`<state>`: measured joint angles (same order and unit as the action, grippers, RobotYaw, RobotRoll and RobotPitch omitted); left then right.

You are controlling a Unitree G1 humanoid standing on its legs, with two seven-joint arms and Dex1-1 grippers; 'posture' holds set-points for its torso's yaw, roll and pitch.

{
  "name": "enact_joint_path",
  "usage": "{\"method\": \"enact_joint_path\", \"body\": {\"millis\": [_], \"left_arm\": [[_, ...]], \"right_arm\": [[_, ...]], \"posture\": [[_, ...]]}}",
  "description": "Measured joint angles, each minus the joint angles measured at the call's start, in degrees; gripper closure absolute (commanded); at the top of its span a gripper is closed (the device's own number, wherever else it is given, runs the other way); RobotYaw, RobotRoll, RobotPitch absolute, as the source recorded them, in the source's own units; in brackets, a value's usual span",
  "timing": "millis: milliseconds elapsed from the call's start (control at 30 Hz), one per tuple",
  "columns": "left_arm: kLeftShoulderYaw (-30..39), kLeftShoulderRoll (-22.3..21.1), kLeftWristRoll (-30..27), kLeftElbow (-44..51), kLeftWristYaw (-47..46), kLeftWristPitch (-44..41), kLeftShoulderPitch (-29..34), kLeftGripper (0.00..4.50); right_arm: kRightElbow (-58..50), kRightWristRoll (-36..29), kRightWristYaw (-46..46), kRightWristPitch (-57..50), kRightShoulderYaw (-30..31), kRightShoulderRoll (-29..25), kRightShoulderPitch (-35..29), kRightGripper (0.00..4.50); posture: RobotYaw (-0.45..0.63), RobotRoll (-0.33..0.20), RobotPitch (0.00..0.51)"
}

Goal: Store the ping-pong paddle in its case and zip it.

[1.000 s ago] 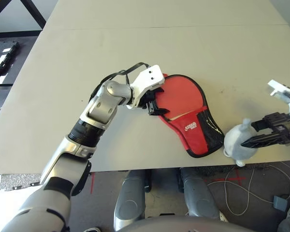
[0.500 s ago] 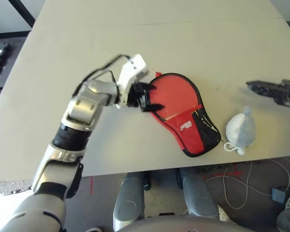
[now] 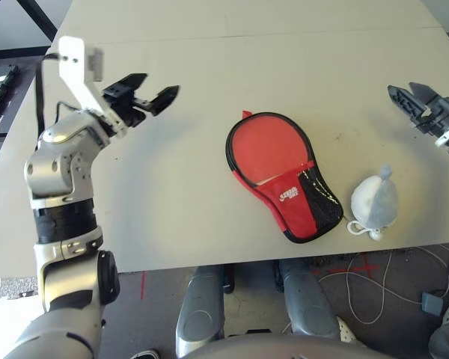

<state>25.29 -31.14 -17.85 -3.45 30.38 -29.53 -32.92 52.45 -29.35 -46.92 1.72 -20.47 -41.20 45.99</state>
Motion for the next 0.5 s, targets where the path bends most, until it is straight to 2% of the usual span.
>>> {"method": "enact_joint_path", "body": {"millis": [267, 500], "left_arm": [[3.3, 1.3, 1.4, -10.4, -10.5, 12.5, 3.0, 0.0], [3.5, 1.2, 1.2, -14.4, -13.5, 17.1, 4.9, 0.0]], "right_arm": [[6.8, 4.8, 10.4, 8.5, -1.3, 0.2, 2.4, 0.02], [8.7, 5.4, 13.5, 9.4, -1.9, 1.1, 2.4, 0.02]], "posture": [[-0.02, 0.0, 0.303], [0.0, 0.0, 0.323]]}}
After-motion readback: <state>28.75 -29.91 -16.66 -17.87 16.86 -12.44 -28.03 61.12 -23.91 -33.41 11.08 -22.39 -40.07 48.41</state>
